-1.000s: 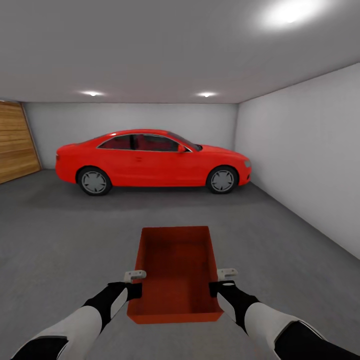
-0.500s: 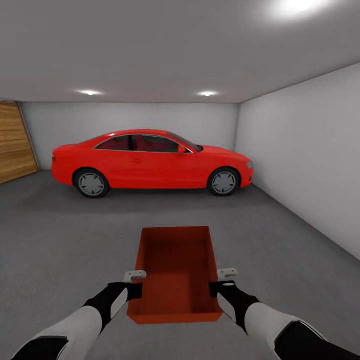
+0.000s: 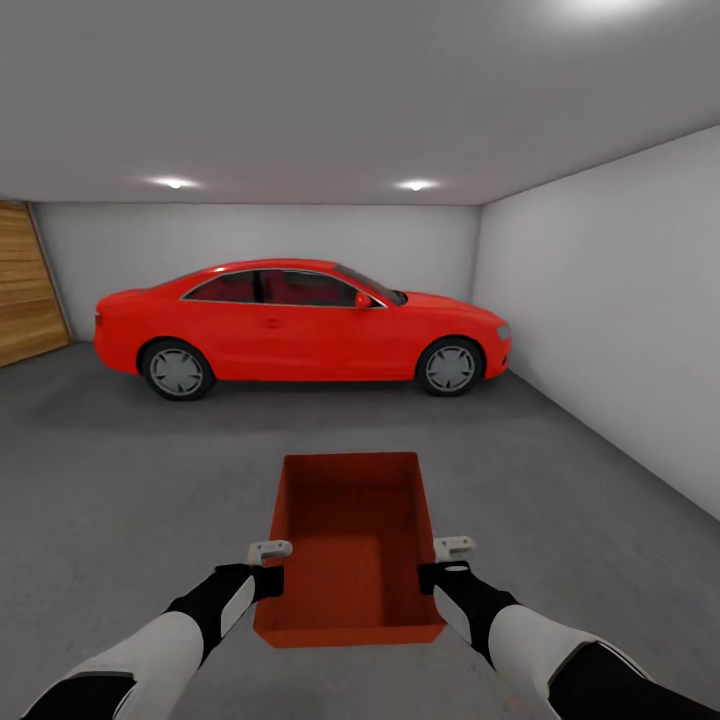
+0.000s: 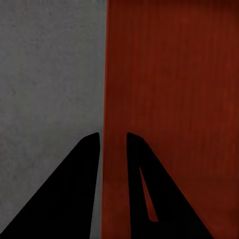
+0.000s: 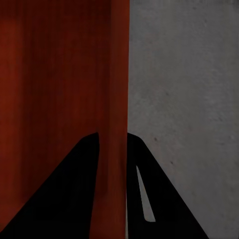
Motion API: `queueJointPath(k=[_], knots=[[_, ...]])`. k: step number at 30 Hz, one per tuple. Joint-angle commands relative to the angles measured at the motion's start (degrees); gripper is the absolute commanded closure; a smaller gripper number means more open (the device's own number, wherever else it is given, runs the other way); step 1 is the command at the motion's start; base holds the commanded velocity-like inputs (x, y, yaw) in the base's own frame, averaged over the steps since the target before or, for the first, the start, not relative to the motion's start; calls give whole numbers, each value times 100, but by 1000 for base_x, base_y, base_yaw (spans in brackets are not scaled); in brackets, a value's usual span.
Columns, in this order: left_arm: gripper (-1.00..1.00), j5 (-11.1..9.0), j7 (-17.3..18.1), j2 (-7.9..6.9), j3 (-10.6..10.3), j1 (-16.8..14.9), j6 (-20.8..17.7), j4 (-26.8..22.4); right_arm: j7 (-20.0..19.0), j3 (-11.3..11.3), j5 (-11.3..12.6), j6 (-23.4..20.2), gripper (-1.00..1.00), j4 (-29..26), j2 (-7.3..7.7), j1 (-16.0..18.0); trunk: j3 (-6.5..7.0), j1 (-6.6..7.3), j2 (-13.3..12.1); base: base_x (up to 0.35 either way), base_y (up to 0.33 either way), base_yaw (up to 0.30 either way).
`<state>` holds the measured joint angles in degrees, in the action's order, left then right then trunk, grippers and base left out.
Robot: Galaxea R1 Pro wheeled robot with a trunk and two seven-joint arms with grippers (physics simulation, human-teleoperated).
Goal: Move the two storage containers from the living room to the garage. In the garage, place one container on the floor and stack the other container on top of it (either order is fine).
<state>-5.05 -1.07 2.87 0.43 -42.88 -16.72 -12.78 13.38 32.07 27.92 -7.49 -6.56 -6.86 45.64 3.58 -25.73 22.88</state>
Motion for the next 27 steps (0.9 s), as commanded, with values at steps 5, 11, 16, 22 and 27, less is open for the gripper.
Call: queueJointPath(k=[5, 11, 16, 22, 27], knots=[[100, 127, -95, 3, -34, -1, 133, -23, -2, 221, 197, -38, 100, -4, -18, -3, -2, -5, 4, 322, 0, 0], [100, 127, -95, 3, -34, -1, 133, -23, -2, 221, 197, -40, 100, -5, -17, -2, -2, -5, 4, 322, 0, 0], [100, 127, -95, 3, -34, -1, 133, -23, -2, 221, 197, -40, 100, -4, -17, 0, -2, -5, 4, 322, 0, 0], [100, 127, -95, 3, -34, -1, 133, -23, -2, 221, 197, -39, 100, -5, -17, -3, -2, -5, 4, 322, 0, 0], [100, 127, -95, 3, -34, -1, 133, -23, 0, 221, 197, -34, 100, -5, -17, -3, -2, -5, 4, 322, 0, -9]])
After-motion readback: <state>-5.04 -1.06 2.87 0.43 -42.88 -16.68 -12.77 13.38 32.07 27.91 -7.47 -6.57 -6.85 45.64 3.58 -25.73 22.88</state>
